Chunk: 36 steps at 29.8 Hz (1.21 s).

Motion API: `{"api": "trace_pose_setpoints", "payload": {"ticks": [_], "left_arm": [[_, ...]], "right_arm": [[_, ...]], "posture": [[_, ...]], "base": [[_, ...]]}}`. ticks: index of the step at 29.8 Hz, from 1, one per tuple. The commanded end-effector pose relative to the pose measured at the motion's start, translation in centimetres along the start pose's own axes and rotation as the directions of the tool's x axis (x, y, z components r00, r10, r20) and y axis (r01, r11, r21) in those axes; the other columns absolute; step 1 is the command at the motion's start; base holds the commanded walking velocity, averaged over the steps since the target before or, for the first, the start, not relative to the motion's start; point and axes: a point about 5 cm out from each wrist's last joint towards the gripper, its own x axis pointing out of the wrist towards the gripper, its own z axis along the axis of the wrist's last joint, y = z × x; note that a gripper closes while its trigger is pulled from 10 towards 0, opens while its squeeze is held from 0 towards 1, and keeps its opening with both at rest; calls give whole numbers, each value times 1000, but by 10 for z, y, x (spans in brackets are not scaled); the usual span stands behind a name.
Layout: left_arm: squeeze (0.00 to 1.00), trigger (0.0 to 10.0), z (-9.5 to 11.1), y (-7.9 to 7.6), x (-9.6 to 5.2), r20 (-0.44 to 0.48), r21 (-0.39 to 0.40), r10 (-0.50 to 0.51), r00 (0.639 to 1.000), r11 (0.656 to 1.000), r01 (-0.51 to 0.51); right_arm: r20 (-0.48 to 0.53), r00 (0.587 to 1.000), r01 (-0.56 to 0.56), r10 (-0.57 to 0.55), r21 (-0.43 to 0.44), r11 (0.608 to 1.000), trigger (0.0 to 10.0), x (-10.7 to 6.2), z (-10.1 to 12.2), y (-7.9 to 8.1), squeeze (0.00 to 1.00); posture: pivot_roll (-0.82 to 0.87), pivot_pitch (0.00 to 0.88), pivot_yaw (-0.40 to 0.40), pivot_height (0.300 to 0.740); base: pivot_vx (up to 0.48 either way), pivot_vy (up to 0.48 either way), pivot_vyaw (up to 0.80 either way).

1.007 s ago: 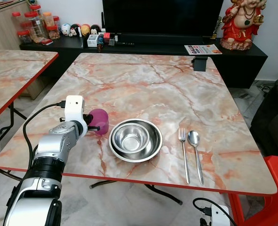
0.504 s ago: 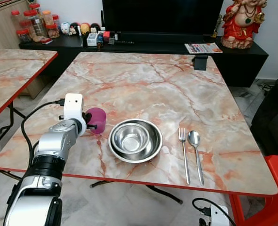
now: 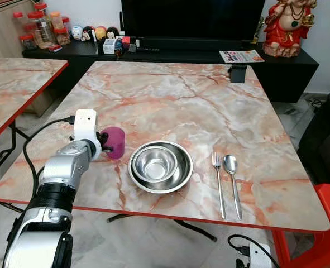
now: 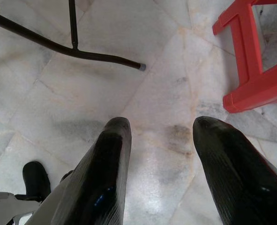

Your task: Setting the table

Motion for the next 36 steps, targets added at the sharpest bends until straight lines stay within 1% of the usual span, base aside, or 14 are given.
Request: {"api": "trace_pose_setpoints", "payload": {"ticks": [1, 9, 11, 13, 16, 18, 19, 21, 25, 28, 30, 32, 34, 36], "left_arm": [[0, 10000, 22, 4, -3, 88, 17, 18, 996, 1000, -20], [0, 10000, 41, 9, -8, 204, -43, 24, 979, 999, -16], [0, 10000, 50, 24, -13, 326, -113, 106, 939, 991, -73], [0, 10000, 43, 51, -18, 361, -151, 271, 892, 961, -231], [0, 10000, 32, 68, -23, 354, -123, 366, 861, 931, -344], [0, 10000, 16, 84, -30, 339, -38, 442, 830, 888, -458], [0, 10000, 2, 100, -37, 335, 38, 498, 800, 841, -540], [0, 10000, -7, 108, -43, 335, 73, 528, 781, 812, -580], [0, 10000, -46, 142, -62, 268, 199, 639, 721, 696, -690], [0, 10000, -48, 144, -63, 273, 208, 644, 714, 685, -698], [0, 10000, -81, 170, -86, 219, 288, 748, 627, 564, -774], [0, 10000, -107, 186, -107, 169, 330, 825, 539, 468, -820], [0, 10000, -131, 194, -122, 105, 377, 871, 479, 411, -830], [0, 10000, -142, 195, -127, 76, 401, 882, 465, 400, -824]], "right_arm": [[10, 1000, 0, 0, 10, 1000, 10000, 1, 4, 2, 0], [12, 1000, -2, 2, 13, 1000, 10000, 1, 5, 3, 0], [16, 1000, 0, 0, 18, 1000, 10000, 1, 5, 3, 0], [20, 1000, -1, 1, 21, 1000, 10000, 1, 5, 4, 0], [22, 1000, -2, 1, 24, 1000, 10000, 1, 5, 4, 0], [24, 1000, 2, -3, 30, 1000, 10000, 1, 5, 3, 0], [24, 1000, 4, -5, 34, 999, 10000, 1, 4, 2, 0], [23, 1000, 5, -6, 35, 999, 10000, 0, 3, 2, 0], [21, 1000, 7, -7, 39, 999, 10000, 0, 1, 2, 0], [21, 1000, 7, -7, 40, 999, 10000, 0, 1, 3, 0], [22, 1000, 5, -6, 43, 999, 10000, 0, 1, 4, 0], [22, 1000, 1, -2, 44, 999, 10000, 0, 1, 5, 0], [23, 1000, -2, 1, 45, 999, 10000, 0, 1, 7, 0], [24, 1000, -2, 1, 47, 999, 10000, 0, 1, 7, 0]], "posture": [[-8, 0, -15, 728], [-9, 0, -13, 728], [-6, 0, -14, 728], [-6, 0, -13, 728], [-9, 0, -9, 728], [-11, 0, -7, 728], [-9, 0, -5, 728], [-4, 0, -6, 728], [2, 0, -1, 728], [2, 0, -1, 728], [14, 0, 1, 728], [18, 0, 3, 728], [19, 0, 6, 728], [19, 0, 6, 728]], "base": [[0, 0, 0], [0, 0, 0], [0, 0, 0], [0, 0, 0], [0, 0, 0], [0, 0, 0], [0, 0, 0], [0, 0, 0], [0, 0, 0], [0, 0, 0], [0, 0, 0], [0, 0, 0], [0, 0, 0], [0, 0, 0]]}}
